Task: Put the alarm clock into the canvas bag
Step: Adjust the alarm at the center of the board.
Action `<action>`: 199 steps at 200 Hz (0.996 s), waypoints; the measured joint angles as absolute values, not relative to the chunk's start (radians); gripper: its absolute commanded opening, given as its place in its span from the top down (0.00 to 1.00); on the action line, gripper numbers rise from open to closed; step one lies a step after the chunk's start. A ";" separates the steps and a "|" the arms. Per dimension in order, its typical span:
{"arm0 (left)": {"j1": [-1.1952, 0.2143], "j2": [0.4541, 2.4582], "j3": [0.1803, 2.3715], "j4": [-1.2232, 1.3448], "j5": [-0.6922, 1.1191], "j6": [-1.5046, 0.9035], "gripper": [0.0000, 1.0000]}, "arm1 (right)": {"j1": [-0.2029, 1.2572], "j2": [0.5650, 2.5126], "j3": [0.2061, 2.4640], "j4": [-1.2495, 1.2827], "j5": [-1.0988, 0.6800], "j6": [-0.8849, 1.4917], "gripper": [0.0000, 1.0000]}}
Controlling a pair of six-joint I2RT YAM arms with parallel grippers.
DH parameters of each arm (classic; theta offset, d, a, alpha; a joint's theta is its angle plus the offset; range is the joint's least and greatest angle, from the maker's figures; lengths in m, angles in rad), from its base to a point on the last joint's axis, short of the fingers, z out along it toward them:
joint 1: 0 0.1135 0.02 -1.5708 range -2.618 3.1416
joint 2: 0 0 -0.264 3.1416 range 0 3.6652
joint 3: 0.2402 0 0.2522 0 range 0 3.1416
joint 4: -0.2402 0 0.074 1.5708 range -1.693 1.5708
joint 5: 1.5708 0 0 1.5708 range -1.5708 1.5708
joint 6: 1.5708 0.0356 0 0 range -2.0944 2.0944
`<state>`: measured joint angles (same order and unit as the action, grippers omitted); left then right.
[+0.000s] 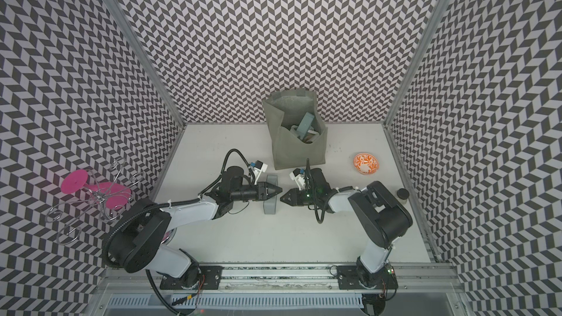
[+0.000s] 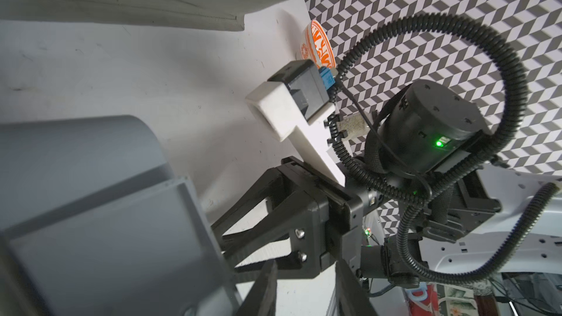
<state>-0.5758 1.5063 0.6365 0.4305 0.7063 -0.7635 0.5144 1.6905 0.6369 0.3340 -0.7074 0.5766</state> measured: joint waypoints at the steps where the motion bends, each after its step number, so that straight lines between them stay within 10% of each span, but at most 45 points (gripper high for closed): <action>1: -0.576 1.505 0.641 0.422 0.704 -0.757 0.63 | 0.513 1.688 0.635 0.333 -0.707 0.576 0.70; 97: -0.735 1.422 1.035 -0.205 0.248 -0.435 0.16 | 0.392 1.262 0.478 0.164 -0.594 0.479 0.25; 199: -0.786 1.635 1.196 -0.476 -0.089 -0.402 0.12 | 0.332 1.108 0.389 0.162 -0.653 0.463 0.15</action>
